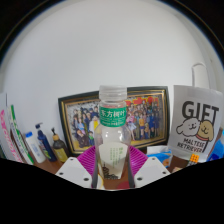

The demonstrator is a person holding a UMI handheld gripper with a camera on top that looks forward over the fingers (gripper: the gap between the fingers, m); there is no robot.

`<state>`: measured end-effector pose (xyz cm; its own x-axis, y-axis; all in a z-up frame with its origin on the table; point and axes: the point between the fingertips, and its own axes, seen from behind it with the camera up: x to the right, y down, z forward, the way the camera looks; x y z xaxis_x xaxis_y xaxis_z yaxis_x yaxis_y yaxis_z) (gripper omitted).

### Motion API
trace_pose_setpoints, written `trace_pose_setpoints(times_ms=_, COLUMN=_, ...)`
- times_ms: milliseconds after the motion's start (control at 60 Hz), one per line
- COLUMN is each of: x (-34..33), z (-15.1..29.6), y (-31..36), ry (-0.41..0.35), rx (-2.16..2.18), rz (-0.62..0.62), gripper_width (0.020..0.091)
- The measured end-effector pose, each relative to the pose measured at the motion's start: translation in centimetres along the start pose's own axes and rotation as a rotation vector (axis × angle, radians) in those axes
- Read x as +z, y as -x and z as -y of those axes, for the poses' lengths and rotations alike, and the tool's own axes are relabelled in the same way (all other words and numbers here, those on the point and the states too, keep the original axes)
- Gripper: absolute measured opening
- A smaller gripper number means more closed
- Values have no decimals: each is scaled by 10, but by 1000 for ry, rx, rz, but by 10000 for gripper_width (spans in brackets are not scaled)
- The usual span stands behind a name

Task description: Pour water

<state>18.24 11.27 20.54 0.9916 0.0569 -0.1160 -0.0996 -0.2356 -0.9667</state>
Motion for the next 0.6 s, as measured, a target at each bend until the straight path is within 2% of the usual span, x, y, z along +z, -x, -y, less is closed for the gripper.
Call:
trace_pose_setpoints(times_ms=133, x=19, z=-53, y=-40, ry=84, rx=-134, rz=-83, gripper_width=420)
trace_pose_setpoints(times_ms=283, x=33, z=-103, y=-52, ry=137, rx=-141, rz=-67, gripper_width=420)
trace_pose_setpoints(times_ms=433, x=38, z=-136, y=-57, ry=166, rx=-133, rz=-59, gripper_width=433)
trace_pose_setpoints(times_ms=483, x=36, z=-135, y=-57, ry=143, rx=-113, rz=-54, gripper_width=427)
trace_pose_setpoints(times_ms=600, x=35, z=-134, y=-55, ry=121, rx=-114, rz=-45, gripper_width=489)
